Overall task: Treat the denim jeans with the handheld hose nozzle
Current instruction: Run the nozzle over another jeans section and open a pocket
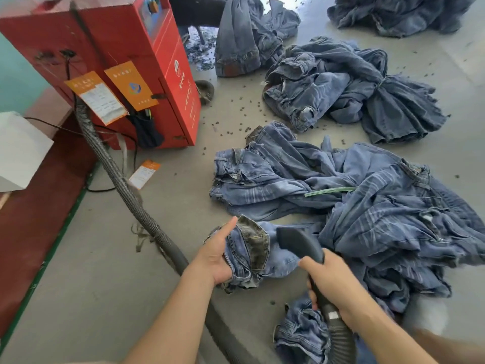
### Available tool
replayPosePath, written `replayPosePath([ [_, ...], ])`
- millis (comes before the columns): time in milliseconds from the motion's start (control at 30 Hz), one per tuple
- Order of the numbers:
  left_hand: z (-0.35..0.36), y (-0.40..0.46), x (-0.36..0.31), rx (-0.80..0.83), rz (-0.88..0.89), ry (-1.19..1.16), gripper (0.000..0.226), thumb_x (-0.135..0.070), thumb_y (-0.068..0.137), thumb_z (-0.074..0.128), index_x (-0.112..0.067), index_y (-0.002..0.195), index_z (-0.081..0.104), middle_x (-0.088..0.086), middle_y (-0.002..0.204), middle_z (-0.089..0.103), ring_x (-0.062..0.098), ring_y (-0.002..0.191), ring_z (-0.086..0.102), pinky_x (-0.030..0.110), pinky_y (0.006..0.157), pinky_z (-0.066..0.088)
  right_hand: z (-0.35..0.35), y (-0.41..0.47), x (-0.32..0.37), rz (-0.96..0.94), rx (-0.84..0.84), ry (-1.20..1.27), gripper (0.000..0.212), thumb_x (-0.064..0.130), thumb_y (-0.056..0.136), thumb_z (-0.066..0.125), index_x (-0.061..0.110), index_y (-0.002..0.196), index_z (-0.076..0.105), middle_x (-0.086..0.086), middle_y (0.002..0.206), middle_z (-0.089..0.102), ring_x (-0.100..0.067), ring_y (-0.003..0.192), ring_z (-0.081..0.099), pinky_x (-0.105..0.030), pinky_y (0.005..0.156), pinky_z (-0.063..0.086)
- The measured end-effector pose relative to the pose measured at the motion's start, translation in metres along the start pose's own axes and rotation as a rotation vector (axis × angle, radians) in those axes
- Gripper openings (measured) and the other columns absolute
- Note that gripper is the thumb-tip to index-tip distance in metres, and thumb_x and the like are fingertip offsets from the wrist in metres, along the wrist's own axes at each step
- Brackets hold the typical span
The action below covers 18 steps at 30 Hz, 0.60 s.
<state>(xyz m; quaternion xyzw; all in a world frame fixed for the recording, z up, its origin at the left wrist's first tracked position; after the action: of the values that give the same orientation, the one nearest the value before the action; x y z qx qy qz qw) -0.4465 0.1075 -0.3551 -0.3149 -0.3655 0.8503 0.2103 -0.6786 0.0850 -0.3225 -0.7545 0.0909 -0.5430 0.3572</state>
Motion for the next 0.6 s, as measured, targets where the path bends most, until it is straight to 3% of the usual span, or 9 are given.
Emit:
replayPosePath([
  [167, -0.004, 0.007, -0.003, -0.070, 0.022, 0.019, 0.079, -0.067, 0.090, 0.062, 0.001, 0.132, 0.067, 0.027, 0.135, 0.064, 0.043, 0.125, 0.063, 0.057, 0.112, 0.045, 0.033, -0.011, 0.000, -0.043, 0.105, -0.134, 0.019, 0.027, 0.089, 0.060, 0.015, 0.102, 0.054, -0.009, 0.058, 0.056, -0.027, 0.043, 0.055, -0.038, 0.046, 0.051],
  [233, -0.008, 0.009, -0.003, -0.167, 0.045, 0.111, 0.082, -0.070, 0.079, 0.073, -0.003, 0.127, 0.071, 0.026, 0.128, 0.069, 0.042, 0.118, 0.068, 0.058, 0.109, 0.048, 0.035, -0.016, 0.002, -0.074, 0.066, -0.177, 0.017, 0.031, 0.090, 0.060, 0.020, 0.101, 0.053, -0.006, 0.058, 0.058, -0.027, 0.042, 0.058, -0.037, 0.045, 0.051],
  [333, -0.005, 0.011, -0.005, -0.284, 0.100, 0.209, 0.074, -0.066, 0.059, 0.087, -0.009, 0.106, 0.082, 0.019, 0.106, 0.078, 0.035, 0.097, 0.077, 0.049, 0.088, 0.062, 0.035, -0.024, 0.002, -0.140, -0.014, -0.344, 0.015, 0.039, 0.093, 0.060, 0.029, 0.099, 0.049, -0.002, 0.065, 0.065, -0.020, 0.048, 0.063, -0.033, 0.051, 0.050],
  [433, -0.008, 0.012, -0.005, -0.363, 0.117, 0.248, 0.086, -0.062, 0.051, 0.093, -0.008, 0.115, 0.075, 0.016, 0.109, 0.078, 0.033, 0.104, 0.075, 0.051, 0.102, 0.055, 0.034, -0.031, -0.004, -0.126, -0.005, -0.433, 0.022, 0.046, 0.091, 0.059, 0.031, 0.093, 0.044, 0.000, 0.068, 0.064, -0.017, 0.052, 0.062, -0.033, 0.052, 0.046],
  [533, -0.012, 0.012, -0.002, -0.399, 0.089, 0.258, 0.078, -0.055, 0.065, 0.092, -0.006, 0.122, 0.072, 0.019, 0.116, 0.075, 0.037, 0.112, 0.071, 0.055, 0.108, 0.050, 0.029, -0.035, 0.000, -0.139, -0.043, -0.282, 0.019, 0.040, 0.090, 0.061, 0.027, 0.095, 0.048, -0.009, 0.061, 0.066, -0.025, 0.045, 0.063, -0.036, 0.049, 0.048],
  [600, -0.019, 0.014, 0.005, -0.453, 0.043, 0.258, 0.056, -0.039, 0.082, 0.084, -0.002, 0.123, 0.072, 0.022, 0.107, 0.077, 0.038, 0.102, 0.073, 0.054, 0.099, 0.055, 0.012, -0.030, 0.008, -0.177, -0.176, -0.083, 0.014, 0.029, 0.092, 0.063, 0.023, 0.096, 0.050, -0.012, 0.053, 0.062, -0.029, 0.039, 0.059, -0.037, 0.042, 0.046],
])
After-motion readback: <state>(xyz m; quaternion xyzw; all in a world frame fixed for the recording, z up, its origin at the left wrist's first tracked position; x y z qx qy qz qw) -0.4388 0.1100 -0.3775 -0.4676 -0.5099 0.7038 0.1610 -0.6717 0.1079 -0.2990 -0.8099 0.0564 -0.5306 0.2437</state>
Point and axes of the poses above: each hand's wrist, its own y-axis towards the middle knuckle, its own z-axis out of the palm, x = y × z, the point moved 4 cm from there along y, towards the middle knuckle
